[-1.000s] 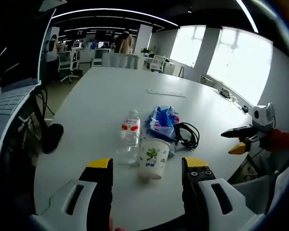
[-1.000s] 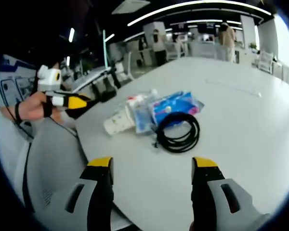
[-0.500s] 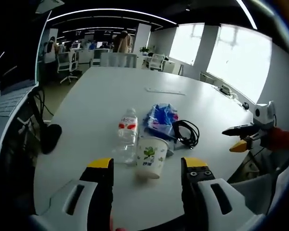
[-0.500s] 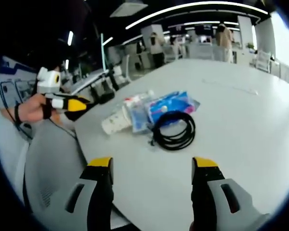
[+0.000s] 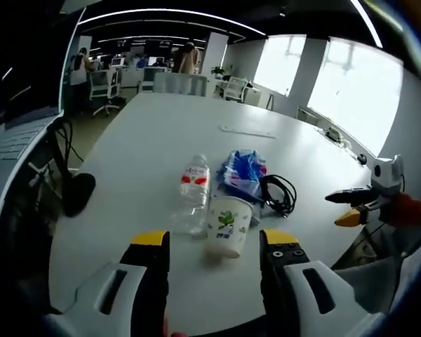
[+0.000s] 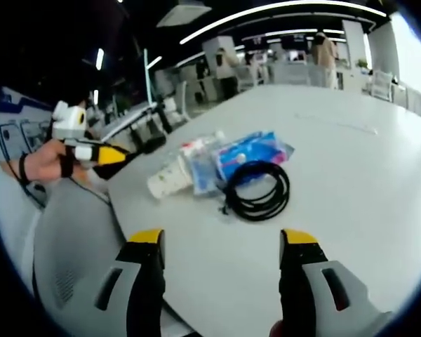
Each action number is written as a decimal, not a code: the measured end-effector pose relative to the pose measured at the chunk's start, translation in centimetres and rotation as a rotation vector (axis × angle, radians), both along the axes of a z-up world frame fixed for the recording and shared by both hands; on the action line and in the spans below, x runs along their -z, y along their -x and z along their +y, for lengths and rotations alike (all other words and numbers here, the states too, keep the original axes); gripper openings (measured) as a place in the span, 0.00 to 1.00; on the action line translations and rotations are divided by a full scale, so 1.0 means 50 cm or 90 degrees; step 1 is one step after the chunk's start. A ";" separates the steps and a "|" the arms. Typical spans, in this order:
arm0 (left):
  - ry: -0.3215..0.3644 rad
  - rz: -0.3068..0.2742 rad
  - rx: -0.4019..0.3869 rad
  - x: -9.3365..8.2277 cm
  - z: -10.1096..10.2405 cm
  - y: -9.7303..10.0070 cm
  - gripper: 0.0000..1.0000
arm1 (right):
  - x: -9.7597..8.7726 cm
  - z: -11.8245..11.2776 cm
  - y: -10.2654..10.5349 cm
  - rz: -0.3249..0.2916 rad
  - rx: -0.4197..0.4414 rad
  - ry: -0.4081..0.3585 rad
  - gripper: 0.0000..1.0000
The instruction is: Arrange the tabletop items into an orderly group along one side of the table until the central work area is clear of visible clutter.
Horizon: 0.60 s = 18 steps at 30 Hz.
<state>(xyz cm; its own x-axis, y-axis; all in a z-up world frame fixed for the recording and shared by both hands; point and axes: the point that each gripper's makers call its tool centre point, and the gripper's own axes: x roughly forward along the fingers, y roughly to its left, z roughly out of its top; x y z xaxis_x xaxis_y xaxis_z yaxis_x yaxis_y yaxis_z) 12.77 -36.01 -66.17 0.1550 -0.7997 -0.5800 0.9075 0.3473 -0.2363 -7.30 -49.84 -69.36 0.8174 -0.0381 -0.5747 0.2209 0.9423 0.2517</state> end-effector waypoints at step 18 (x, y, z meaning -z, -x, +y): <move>-0.004 0.019 0.004 0.008 -0.005 0.010 0.48 | 0.004 0.013 -0.001 -0.002 0.001 -0.011 0.65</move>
